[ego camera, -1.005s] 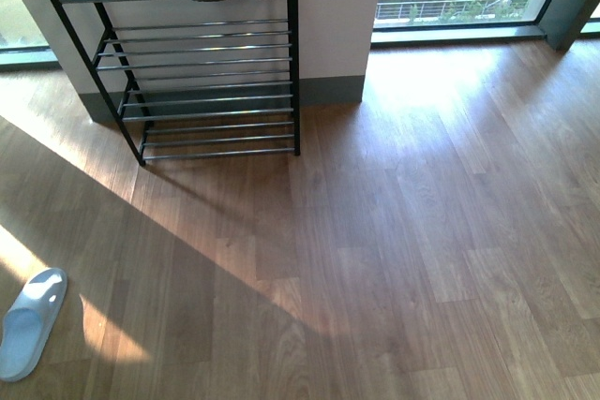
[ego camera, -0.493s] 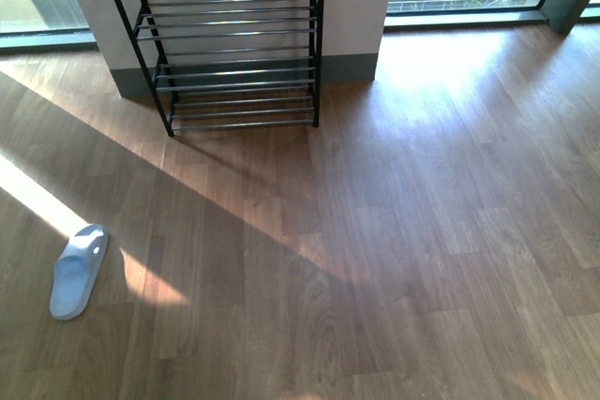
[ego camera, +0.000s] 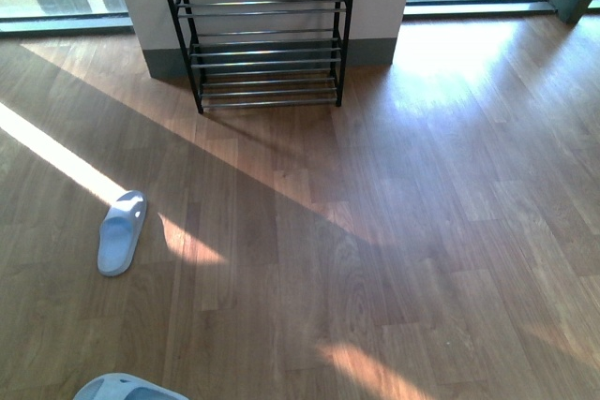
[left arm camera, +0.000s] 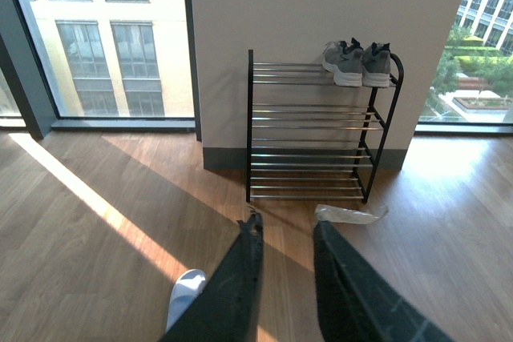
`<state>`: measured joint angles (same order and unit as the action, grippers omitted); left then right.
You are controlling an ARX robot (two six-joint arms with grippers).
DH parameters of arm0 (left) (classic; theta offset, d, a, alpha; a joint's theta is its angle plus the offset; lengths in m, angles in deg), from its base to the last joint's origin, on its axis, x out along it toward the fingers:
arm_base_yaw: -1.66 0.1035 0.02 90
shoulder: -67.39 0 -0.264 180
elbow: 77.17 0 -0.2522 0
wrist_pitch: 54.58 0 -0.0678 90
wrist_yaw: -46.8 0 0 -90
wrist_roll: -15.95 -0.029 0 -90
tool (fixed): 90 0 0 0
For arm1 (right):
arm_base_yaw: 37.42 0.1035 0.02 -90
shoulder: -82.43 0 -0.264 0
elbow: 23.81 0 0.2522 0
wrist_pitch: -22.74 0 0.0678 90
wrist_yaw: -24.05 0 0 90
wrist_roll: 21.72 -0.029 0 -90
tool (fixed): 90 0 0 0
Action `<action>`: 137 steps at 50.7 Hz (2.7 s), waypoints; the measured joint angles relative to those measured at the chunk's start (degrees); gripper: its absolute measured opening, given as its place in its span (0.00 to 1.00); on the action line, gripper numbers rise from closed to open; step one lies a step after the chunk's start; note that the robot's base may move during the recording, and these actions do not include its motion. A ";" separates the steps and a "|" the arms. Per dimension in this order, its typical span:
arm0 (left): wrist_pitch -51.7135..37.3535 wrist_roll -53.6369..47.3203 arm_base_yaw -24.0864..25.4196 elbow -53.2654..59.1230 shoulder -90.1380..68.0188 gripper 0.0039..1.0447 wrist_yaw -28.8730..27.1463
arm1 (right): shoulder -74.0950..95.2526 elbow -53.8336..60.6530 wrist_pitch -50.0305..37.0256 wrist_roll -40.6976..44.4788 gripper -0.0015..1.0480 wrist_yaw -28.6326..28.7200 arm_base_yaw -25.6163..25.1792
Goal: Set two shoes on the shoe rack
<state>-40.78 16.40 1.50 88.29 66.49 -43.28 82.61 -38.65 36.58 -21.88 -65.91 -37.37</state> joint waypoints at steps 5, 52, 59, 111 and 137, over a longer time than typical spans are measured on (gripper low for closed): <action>0.00 0.00 0.00 0.00 0.00 0.42 0.00 | 0.02 0.00 0.00 0.00 0.91 0.00 0.00; 0.00 -0.20 0.13 0.00 0.00 0.91 0.07 | -0.02 0.00 0.00 0.02 0.91 -0.02 -0.07; 0.00 -0.22 0.13 0.00 0.00 0.91 0.07 | -0.02 0.00 0.00 0.00 0.91 -0.02 -0.07; 0.00 -0.22 0.13 0.00 0.00 0.91 0.13 | -0.02 0.00 0.00 0.02 0.91 -0.04 -0.07; 0.00 -0.20 0.13 0.00 0.00 0.91 0.04 | -0.04 0.00 0.00 0.02 0.91 0.00 -0.07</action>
<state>-40.78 16.20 1.63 88.29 66.49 -43.23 82.57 -38.65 36.58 -21.86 -65.91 -37.43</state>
